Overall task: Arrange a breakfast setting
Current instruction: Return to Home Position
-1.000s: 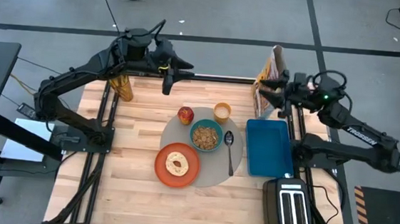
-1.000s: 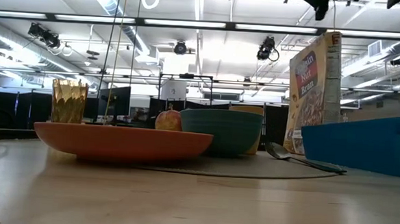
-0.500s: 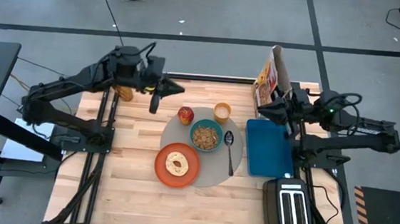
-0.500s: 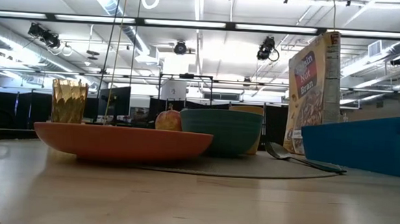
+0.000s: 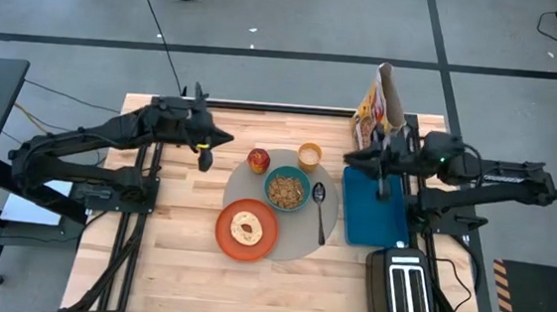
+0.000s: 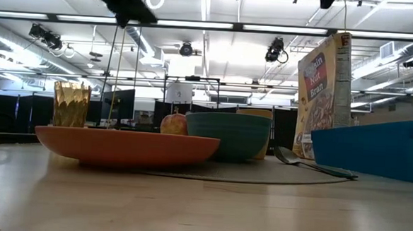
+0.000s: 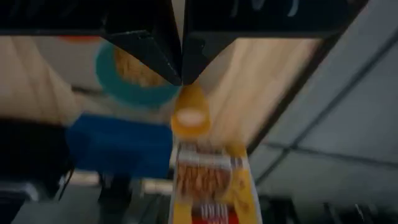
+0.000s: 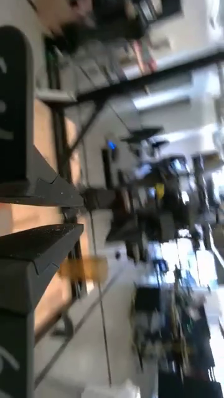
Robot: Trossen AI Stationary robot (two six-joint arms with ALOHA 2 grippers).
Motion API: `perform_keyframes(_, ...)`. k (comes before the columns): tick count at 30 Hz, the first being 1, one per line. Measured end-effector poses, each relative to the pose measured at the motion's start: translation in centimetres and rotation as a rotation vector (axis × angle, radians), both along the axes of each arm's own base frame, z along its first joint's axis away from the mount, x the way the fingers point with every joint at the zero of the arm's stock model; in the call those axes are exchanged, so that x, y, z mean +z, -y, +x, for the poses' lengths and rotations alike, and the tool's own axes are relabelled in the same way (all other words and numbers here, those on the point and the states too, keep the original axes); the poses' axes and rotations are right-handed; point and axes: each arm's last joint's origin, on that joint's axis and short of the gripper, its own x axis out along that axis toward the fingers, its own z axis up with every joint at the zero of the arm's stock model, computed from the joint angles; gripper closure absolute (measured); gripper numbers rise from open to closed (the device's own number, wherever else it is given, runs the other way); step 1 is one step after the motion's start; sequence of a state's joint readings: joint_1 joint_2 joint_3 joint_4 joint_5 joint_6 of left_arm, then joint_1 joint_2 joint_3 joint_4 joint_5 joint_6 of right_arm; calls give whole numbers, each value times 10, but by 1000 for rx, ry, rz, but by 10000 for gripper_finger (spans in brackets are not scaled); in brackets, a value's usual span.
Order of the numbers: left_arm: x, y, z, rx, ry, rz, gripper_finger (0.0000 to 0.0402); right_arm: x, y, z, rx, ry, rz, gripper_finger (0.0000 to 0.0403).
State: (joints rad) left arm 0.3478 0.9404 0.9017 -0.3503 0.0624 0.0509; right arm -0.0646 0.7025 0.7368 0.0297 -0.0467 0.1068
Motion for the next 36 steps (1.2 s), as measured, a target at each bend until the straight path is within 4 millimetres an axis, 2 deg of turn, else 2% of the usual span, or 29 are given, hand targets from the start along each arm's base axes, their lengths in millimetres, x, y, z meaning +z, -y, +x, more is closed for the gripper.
perform_keyframes(4,-15,3,0,19,-39,-158,382,-7,-12,2,134,-70,-38,341)
perform_keyframes(7,-25,9,1,-58,-48,-136,382,-12,-12,-6,80,-138,-15,340)
perform_keyframes(12,-36,12,-11,-63,6,-26,382,-11,-11,-38,26,-150,-60,339)
perform_keyframes(16,-43,18,-28,-81,127,52,382,-9,-10,-71,22,-68,-107,339)
perform_keyframes(19,-54,22,-43,-85,147,84,382,-21,-9,-88,7,11,-127,339)
perform_keyframes(22,-57,26,-56,-85,187,113,382,-40,-9,-97,-14,104,-118,339)
perform_keyframes(28,-66,33,-73,-86,261,85,382,-82,-8,-96,-38,224,-92,339)
perform_keyframes(32,-85,39,-80,-105,292,27,382,-97,-7,-86,-83,210,-81,339)
perform_keyframes(36,-98,44,-87,-100,368,-1,382,-115,-8,-80,-44,137,-45,339)
